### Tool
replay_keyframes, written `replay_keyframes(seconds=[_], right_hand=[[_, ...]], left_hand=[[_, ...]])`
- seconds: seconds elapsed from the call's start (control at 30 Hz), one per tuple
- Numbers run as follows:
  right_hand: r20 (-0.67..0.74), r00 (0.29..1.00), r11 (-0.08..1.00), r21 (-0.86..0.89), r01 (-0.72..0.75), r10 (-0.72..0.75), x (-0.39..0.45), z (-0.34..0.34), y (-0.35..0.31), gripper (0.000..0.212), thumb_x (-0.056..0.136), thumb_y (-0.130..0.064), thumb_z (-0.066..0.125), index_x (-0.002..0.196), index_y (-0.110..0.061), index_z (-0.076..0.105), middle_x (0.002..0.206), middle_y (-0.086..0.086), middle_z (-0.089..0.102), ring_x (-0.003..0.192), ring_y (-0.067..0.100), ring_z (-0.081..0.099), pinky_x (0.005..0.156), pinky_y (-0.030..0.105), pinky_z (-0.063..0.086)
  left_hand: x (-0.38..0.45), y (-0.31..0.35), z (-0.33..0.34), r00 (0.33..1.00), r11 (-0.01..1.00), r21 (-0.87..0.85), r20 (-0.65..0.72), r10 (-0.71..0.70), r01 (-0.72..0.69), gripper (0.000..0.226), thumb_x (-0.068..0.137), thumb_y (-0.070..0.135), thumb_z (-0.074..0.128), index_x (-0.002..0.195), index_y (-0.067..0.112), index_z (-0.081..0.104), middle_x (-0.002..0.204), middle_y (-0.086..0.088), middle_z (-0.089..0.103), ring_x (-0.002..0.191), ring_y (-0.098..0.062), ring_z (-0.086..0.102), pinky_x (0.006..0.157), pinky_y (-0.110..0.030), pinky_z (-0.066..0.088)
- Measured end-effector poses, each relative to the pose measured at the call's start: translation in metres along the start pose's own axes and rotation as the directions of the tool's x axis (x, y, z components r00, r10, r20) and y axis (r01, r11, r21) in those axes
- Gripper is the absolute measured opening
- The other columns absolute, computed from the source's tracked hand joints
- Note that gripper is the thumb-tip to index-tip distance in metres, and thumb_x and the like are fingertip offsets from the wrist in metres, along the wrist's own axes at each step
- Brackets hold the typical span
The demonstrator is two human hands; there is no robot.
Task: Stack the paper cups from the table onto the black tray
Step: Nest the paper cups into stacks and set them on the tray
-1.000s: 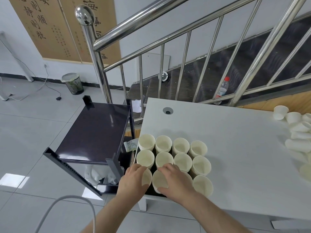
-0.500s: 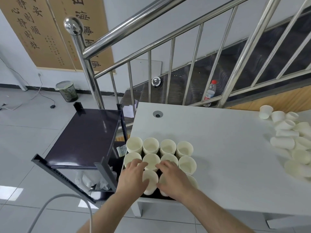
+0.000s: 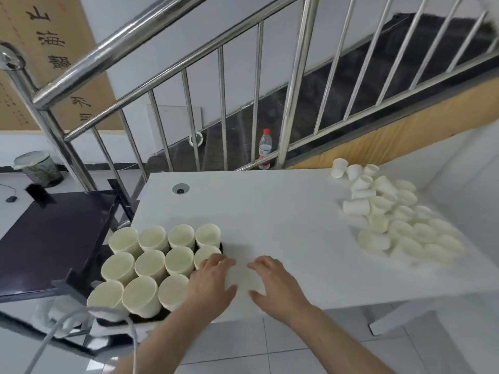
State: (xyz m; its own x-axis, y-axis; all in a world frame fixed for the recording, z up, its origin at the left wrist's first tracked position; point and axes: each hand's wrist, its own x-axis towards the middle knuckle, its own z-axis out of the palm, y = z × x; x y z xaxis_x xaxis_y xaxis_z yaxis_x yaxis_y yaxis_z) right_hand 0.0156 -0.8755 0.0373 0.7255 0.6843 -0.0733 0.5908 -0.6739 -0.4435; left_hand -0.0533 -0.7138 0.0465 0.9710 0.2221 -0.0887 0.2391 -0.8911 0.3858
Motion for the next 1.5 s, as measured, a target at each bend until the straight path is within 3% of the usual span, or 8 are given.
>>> replay_keyframes(seconds=[0.43, 0.77, 1.27, 1.5], right_hand=[[-0.099, 0.955, 0.959, -0.008, -0.283, 0.281, -0.106, -0.073, 0.173, 0.055, 0.095, -0.036, 0.055, 0.145, -0.027, 0.035, 0.147, -0.012, 0.030, 0.135, 0.009, 0.030, 0.096, 0.023, 0.041], [-0.121, 0.918, 0.923, -0.026, -0.384, 0.379, -0.099, -0.118, 0.265, 0.058, 0.094, -0.034, 0.056, 0.147, -0.026, 0.035, 0.148, -0.008, 0.031, 0.135, 0.011, 0.031, 0.098, 0.024, 0.042], [-0.004, 0.902, 0.896, -0.120, -0.428, 0.431, -0.037, -0.160, 0.389, 0.059, 0.091, -0.034, 0.060, 0.145, -0.025, 0.036, 0.142, -0.008, 0.034, 0.128, 0.014, 0.038, 0.097, 0.028, 0.046], [0.092, 0.880, 0.875, -0.196, -0.444, 0.467, -0.042, -0.171, 0.427, 0.069, 0.086, -0.040, 0.063, 0.145, -0.024, 0.031, 0.143, -0.004, 0.032, 0.128, 0.020, 0.037, 0.096, 0.031, 0.045]], left_hand=[[0.035, 0.185, 0.081, 0.968, 0.976, -0.056, 0.127, 0.215, -0.210, 0.053, 0.090, 0.036, 0.054, 0.140, 0.032, 0.037, 0.141, 0.015, 0.033, 0.127, -0.009, 0.037, 0.102, -0.025, 0.036], [0.115, 0.270, 0.118, 0.939, 0.950, -0.064, 0.149, 0.310, -0.304, 0.052, 0.090, 0.036, 0.054, 0.139, 0.029, 0.038, 0.140, 0.011, 0.036, 0.126, -0.011, 0.041, 0.100, -0.028, 0.041], [0.243, 0.338, 0.185, 0.934, 0.970, -0.057, 0.262, 0.243, -0.236, 0.067, 0.085, 0.034, 0.061, 0.143, 0.024, 0.029, 0.144, 0.004, 0.033, 0.125, -0.018, 0.044, 0.097, -0.032, 0.045], [0.260, 0.342, 0.212, 0.924, 0.985, 0.003, 0.346, 0.161, -0.173, 0.082, 0.082, 0.036, 0.066, 0.147, 0.023, 0.017, 0.154, 0.000, 0.015, 0.134, -0.023, 0.034, 0.099, -0.036, 0.044]])
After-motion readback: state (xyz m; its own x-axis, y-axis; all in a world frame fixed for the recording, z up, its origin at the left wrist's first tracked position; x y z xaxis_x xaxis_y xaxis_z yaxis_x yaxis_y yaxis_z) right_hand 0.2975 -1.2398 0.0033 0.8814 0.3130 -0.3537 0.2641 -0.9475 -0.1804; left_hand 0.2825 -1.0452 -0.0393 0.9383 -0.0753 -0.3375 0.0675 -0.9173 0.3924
